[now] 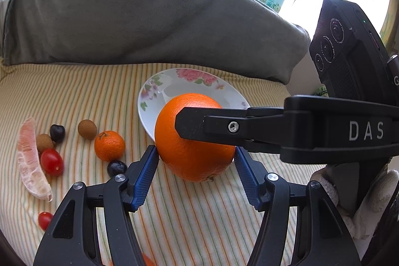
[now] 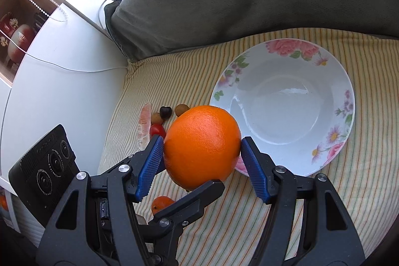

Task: Organize fruits
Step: 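Carry the large orange with the left gripper onto the white plate, then open the left gripper and withdraw from the plate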

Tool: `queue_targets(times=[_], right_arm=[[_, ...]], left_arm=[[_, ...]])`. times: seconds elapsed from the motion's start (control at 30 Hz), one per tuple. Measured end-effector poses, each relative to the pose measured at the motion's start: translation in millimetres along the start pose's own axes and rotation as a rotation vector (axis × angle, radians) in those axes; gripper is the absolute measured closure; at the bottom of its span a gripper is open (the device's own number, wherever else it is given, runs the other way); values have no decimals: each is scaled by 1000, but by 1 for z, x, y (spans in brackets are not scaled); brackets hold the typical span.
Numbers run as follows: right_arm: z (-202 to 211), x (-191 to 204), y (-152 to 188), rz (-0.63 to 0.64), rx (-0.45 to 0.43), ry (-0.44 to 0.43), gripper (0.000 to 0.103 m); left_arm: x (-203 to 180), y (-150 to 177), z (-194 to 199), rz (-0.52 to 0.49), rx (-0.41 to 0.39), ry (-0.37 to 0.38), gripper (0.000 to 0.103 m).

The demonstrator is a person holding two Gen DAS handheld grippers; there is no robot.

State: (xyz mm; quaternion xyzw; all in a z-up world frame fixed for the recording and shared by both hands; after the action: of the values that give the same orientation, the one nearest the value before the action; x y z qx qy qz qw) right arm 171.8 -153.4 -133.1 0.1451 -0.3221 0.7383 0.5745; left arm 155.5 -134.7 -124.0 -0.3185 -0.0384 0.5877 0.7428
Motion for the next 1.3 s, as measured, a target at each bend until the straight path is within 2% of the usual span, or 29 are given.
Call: queue_targets(times=[0.43,0.6,0.67,1.13,1.3], right_arm=[[-3,-20,-3,-37,0,-11,35],[17,-21,-11,-5,-89,40,34],[25,-23,-13,5,-120,78,27],[55,-40,-1,17,-230,207,26],[60,-38,7,27,-254,212,26]], left_arm=[[-2,-2,-13,1,36,0,41],[-6,-6,-6,-16,10,-12,43],[-7,-7,-2,-23,0,-14,43],[0,6,22,-31,-28,-48,40],[7,11,33,-40,-61,-29,40]])
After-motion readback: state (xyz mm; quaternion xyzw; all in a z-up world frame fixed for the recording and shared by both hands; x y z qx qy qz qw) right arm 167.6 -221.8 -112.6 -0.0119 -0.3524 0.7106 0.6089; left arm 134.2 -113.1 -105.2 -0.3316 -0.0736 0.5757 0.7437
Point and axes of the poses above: each gripper's, at about its wrist camera, not at the fingertips, and z roughly against the way its jaws point, x to its left, y to its underside, the point moved 9 cm from there along -z, roughly the way its jaws point, and after that the axes turned 11 degrees about x, right-handed, at the moved point
